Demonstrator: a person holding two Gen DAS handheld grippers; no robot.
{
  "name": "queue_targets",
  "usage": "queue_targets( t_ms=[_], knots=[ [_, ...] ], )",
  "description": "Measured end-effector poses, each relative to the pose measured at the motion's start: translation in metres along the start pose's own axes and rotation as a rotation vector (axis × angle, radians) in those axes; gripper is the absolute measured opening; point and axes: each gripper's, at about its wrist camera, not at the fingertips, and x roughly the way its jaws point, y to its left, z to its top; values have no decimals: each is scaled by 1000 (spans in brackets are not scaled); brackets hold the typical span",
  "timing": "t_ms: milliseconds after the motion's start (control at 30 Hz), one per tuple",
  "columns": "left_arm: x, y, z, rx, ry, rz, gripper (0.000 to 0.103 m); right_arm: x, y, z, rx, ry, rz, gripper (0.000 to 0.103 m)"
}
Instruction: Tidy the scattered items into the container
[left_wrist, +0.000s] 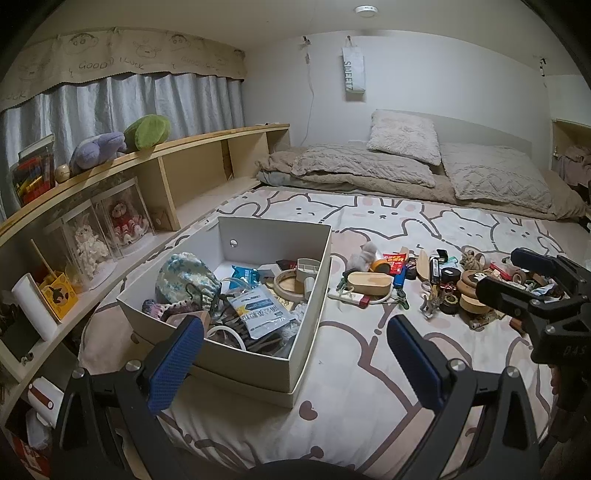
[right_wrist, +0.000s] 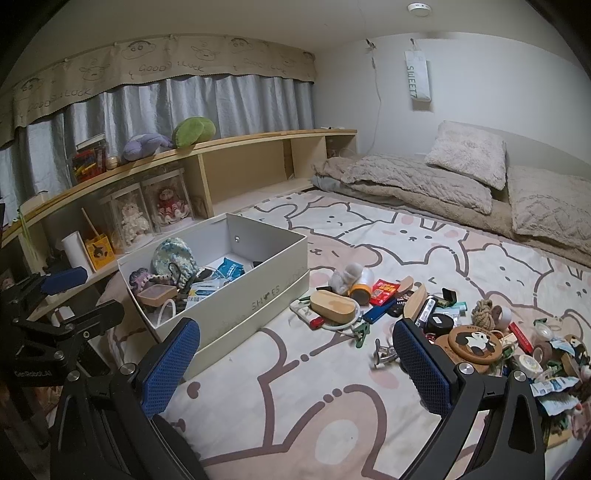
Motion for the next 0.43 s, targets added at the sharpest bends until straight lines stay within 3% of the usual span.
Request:
queue_targets(
  t_ms=[433],
  knots=[
    [2,1,-2,-8,2,-6,100,1,0,0,-1,2,0,103]
  ],
)
